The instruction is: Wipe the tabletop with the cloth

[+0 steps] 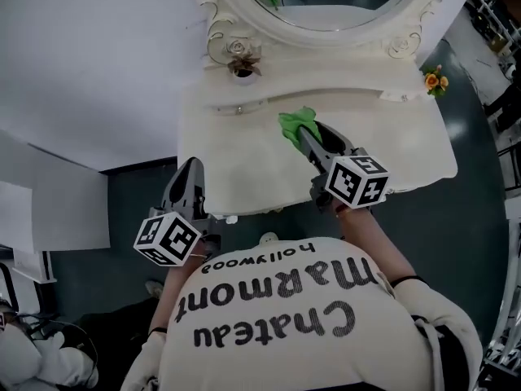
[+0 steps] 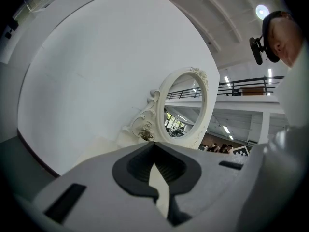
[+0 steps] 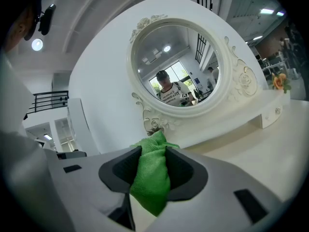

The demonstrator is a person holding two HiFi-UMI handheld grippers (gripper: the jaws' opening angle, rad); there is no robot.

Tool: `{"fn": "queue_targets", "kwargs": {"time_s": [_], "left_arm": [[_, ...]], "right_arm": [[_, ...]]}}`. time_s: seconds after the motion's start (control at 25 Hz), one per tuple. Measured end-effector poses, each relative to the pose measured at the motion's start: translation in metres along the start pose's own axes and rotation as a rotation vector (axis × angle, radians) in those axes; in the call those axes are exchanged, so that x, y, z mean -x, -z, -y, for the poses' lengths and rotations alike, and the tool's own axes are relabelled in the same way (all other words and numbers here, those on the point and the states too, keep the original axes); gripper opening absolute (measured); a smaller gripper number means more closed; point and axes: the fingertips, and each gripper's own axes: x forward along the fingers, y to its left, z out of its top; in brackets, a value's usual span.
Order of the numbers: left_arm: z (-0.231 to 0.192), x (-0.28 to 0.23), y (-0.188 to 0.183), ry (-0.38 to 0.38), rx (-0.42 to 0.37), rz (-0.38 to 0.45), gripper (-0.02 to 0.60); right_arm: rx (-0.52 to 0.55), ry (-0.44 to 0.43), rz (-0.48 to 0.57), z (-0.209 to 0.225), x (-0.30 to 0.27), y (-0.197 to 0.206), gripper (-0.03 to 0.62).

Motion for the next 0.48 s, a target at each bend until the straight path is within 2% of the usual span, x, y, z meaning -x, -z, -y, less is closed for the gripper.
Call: {"fn": "queue_targets", "kwargs": {"time_s": [0.2,0.48], "left_arm": [[-0.027,-0.01,0.0,0.015,-0.006,-0.029,0.008],[-0.051,-0.011,0.028,0.017,0.035,-0.1,0.008]], "right_arm": [[-0.02,0.046,-0.033,0.004,-0.023,0.026,0.163],[-0.023,0.102,-0.199,0.015,-0.046,0.089,0.162]]}}
